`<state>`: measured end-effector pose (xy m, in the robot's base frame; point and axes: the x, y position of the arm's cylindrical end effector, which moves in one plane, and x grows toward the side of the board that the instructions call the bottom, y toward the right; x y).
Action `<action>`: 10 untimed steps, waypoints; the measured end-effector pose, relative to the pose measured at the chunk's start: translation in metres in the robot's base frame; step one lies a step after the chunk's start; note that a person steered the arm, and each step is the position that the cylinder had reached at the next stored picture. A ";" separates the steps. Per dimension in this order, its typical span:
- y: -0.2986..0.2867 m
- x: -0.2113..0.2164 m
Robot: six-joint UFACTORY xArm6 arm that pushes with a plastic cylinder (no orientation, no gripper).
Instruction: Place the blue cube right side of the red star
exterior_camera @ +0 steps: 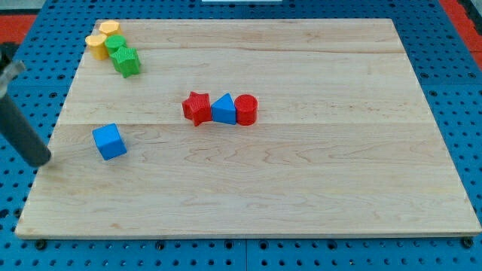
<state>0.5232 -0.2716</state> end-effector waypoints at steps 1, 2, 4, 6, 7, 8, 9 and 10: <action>0.102 -0.021; 0.166 -0.077; 0.019 -0.071; -0.033 -0.080; 0.031 -0.119; 0.076 -0.130; 0.139 -0.123; 0.203 -0.108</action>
<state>0.4156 -0.0688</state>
